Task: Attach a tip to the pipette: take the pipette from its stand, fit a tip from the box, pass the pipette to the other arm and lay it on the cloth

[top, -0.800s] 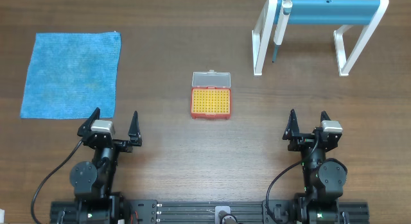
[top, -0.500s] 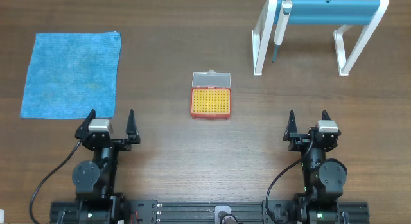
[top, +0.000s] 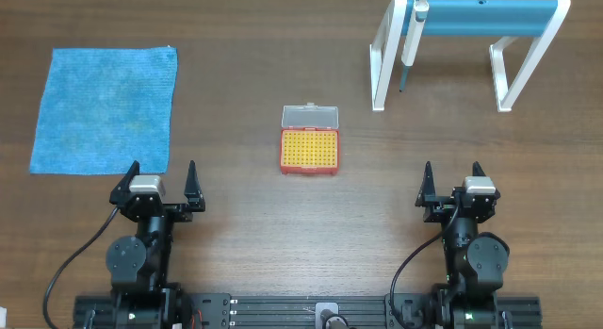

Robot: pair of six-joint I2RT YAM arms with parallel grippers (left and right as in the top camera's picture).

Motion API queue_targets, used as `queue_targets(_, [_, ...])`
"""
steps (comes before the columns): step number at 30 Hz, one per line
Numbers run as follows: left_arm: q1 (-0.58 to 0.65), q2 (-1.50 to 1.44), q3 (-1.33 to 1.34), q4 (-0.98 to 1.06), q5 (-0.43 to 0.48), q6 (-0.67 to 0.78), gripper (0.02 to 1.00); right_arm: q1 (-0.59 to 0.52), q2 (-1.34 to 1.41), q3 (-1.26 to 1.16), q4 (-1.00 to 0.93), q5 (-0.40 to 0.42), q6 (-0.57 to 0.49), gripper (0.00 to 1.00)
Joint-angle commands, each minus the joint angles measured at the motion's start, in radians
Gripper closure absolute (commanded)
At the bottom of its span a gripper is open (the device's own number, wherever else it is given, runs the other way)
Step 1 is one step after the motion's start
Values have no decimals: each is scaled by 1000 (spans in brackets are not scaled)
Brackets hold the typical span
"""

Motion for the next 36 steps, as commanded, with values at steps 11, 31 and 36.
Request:
queue_targets(11, [-3, -4, -4, -5, -22, -5, 23, 76, 1151, 383, 777, -35, 9, 165])
queue_targets(31, [-3, -4, -4, -5, -22, -5, 23, 86, 1480, 696, 667, -36, 133, 165])
queue_targets(36, [-3, -4, -4, -5, -22, -5, 23, 85, 1490, 722, 664, -35, 132, 165])
